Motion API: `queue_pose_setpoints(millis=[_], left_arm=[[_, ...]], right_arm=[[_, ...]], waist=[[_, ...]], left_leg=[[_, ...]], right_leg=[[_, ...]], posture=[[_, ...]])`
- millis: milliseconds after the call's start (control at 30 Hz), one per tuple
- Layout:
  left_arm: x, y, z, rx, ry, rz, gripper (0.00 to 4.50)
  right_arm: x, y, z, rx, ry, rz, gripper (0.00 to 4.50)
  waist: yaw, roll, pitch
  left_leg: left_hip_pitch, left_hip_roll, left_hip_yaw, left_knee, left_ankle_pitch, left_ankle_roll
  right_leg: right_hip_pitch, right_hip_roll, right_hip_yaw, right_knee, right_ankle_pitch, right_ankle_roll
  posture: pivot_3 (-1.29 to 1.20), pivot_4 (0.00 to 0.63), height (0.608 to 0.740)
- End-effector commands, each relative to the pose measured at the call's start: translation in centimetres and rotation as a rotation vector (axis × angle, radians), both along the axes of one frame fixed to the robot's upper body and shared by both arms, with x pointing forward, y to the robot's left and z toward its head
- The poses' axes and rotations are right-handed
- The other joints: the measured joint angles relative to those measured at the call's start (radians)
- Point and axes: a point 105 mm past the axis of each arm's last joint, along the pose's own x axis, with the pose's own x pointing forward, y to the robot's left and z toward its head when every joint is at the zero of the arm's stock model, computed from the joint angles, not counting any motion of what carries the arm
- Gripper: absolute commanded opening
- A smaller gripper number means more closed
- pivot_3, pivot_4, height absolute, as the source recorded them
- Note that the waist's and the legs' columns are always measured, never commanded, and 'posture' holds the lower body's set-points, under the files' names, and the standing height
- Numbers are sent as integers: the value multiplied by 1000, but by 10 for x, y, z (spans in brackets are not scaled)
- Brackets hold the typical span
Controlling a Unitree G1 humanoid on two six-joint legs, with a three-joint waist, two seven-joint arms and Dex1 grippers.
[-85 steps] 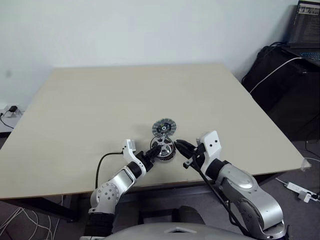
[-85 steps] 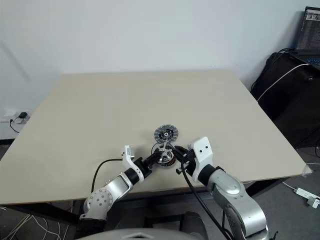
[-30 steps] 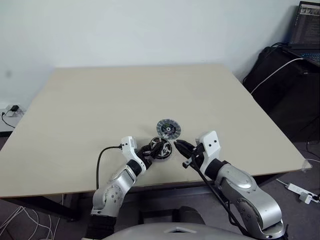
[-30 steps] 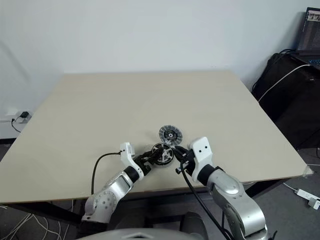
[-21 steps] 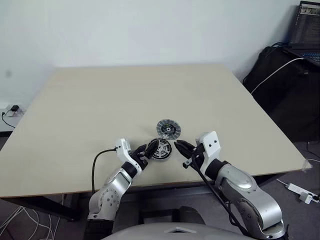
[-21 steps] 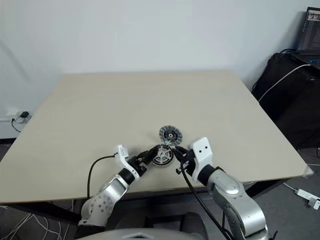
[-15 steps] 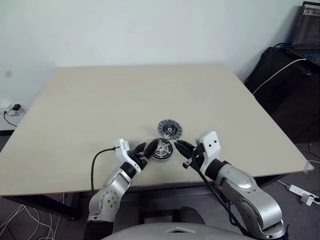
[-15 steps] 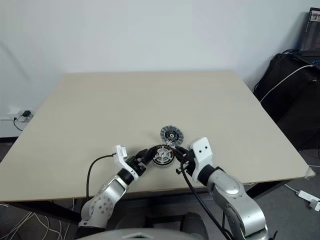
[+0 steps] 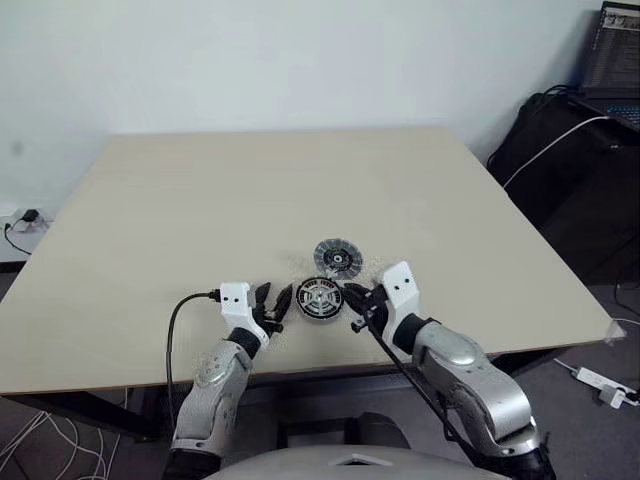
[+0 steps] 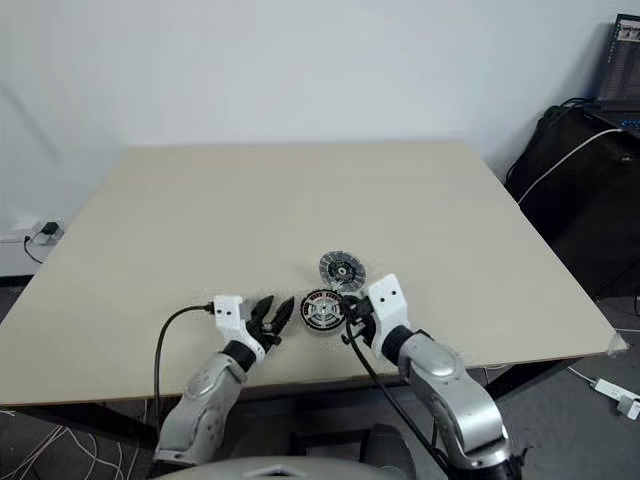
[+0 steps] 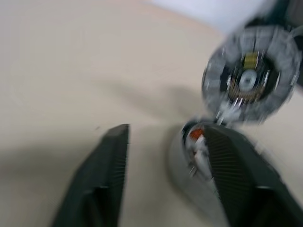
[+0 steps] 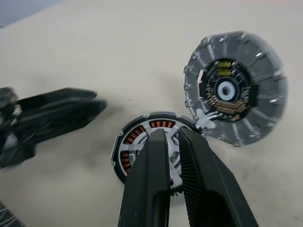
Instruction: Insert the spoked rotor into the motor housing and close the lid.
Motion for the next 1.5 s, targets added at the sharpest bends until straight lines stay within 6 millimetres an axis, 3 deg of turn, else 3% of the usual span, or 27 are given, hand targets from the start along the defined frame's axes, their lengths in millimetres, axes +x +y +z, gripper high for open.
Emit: queue_pose_setpoints(millis=[33, 133, 167, 333, 600, 800, 867, 967, 1167, 1333, 1500], left_arm=[[0, 0, 16, 173, -188, -36, 1150], [-5, -3, 18, 219, -243, -80, 157], [-7, -4, 18, 233, -257, -95, 38], [-16, -14, 16, 229, -262, -163, 38], [-22, -15, 10, 195, -206, -190, 38], [-23, -15, 8, 178, -194, -189, 38], [-23, -17, 7, 165, -190, -204, 38], [-25, -20, 4, 167, -184, -228, 0], [-24, -23, 5, 151, -180, -238, 0], [-25, -29, 9, 133, -178, -241, 0], [-27, -29, 6, 127, -165, -239, 0]], right_arm=[[15, 13, 8, 6, -64, 11, 488], [21, 23, 5, -6, -72, 34, 488], [23, 25, 5, -5, -74, 40, 488], [32, 33, -6, -14, -50, 64, 488], [22, 26, -56, -134, 111, 86, 488], [21, 27, -25, -113, 8, 159, 488], [15, 27, -8, -146, -35, 276, 488], [6, 21, 0, -241, -51, 407, 1124], [-11, 11, 1, -428, -3, 661, 3039], [2, 7, -6, -562, 10, 719, 3039], [16, 12, -9, -591, 13, 731, 3039]], waist=[[1, 0, 0], [1, 1, 0], [3, 1, 0], [0, 2, 0], [-2, 4, -1], [-1, 5, -2], [-1, 6, -1], [0, 7, -1], [2, 6, 0], [1, 5, 0], [5, 4, 1]], left_leg=[[0, 0, 0, 0, 0, 0], [0, 0, 0, 0, 0, 0], [0, 0, 0, -1, 0, 0], [-1, -1, 1, -1, 0, 0], [0, -1, 1, -1, 0, 0], [1, 0, 1, -1, 0, 0], [1, 0, 1, -1, 0, 0], [0, -1, 1, -1, 0, 1], [1, 0, 0, 0, 0, 1], [1, 0, 1, 1, 0, 1], [0, -1, 0, 2, 0, 2]], right_leg=[[0, 0, 0, 0, 0, 0], [0, -1, 0, 0, 0, 0], [0, -2, 0, 0, 0, 0], [-1, -3, 0, 0, 3, -5], [0, -1, 0, 0, 2, -3], [1, -2, 0, 0, 0, 0], [0, -2, 0, 0, 0, 0], [0, -2, 0, 0, 0, 0], [0, -1, -2, 0, 0, 0], [1, -1, -2, 0, 0, 0], [1, -2, -2, 0, 0, 0]], posture=[[0, 0, 740], [0, 0, 740], [0, 0, 740], [0, 0, 740], [0, 0, 740], [0, 0, 740], [0, 0, 740], [0, 0, 740], [0, 0, 740], [0, 0, 740], [0, 0, 740]])
